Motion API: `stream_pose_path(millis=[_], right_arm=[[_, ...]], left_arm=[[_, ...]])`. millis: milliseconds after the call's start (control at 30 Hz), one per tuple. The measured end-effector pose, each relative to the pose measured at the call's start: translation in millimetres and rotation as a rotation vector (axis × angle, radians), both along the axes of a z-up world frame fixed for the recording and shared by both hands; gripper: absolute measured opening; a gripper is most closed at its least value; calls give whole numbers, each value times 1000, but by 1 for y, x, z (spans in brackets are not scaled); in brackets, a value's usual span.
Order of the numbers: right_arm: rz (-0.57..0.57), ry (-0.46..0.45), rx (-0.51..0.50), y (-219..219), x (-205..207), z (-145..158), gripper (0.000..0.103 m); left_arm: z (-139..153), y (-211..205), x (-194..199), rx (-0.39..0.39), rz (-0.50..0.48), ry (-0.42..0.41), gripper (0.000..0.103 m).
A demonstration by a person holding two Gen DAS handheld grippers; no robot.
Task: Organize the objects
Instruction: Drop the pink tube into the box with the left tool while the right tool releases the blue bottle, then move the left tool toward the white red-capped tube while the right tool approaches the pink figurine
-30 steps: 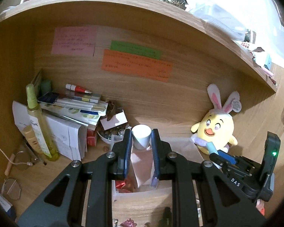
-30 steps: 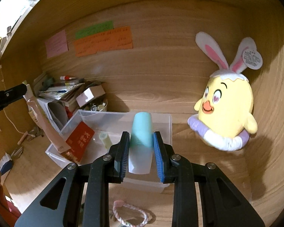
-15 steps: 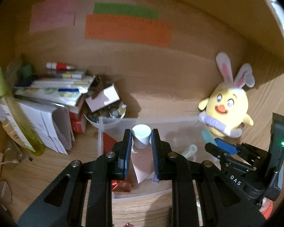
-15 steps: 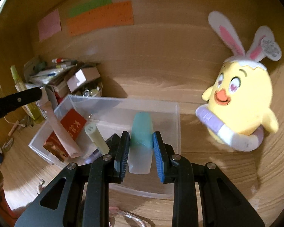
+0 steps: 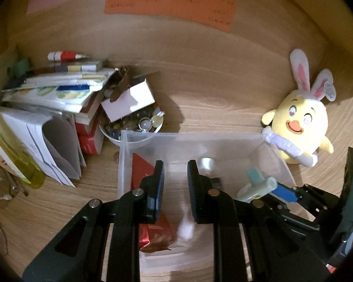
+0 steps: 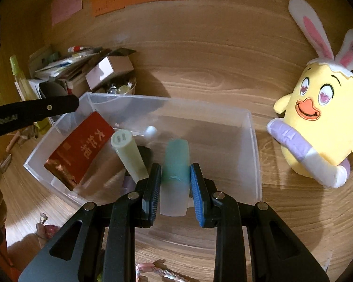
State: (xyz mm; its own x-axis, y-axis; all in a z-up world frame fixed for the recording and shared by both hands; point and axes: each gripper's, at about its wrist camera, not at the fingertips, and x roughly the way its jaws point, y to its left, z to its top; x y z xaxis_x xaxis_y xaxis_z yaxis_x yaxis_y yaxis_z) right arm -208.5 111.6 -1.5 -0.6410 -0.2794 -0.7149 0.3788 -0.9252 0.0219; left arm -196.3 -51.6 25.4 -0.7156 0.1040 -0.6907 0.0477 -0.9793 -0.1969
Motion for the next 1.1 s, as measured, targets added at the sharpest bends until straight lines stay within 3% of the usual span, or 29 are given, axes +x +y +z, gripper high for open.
stream_pose_path(millis=[300, 367, 500, 633, 933, 1100], right_arm=[[-2, -14, 12, 1, -1, -1, 23], [-1, -12, 15, 1, 0, 2, 24], [-11, -5, 12, 4, 2, 7, 36], [-12, 9, 8, 7, 9, 14, 37], [-9, 99, 39, 8, 39, 35, 61], [2, 126, 25, 10, 56, 43, 75]], left_arm=[[-9, 6, 4, -21, -32, -19, 19], [-9, 8, 7, -26, -34, -19, 23], [-6, 5, 14, -7, -40, -17, 34], [-3, 3, 21, -8, -42, -8, 42], [16, 4, 52, -60, -27, 66, 70], [23, 5, 71, -79, -27, 89, 78]])
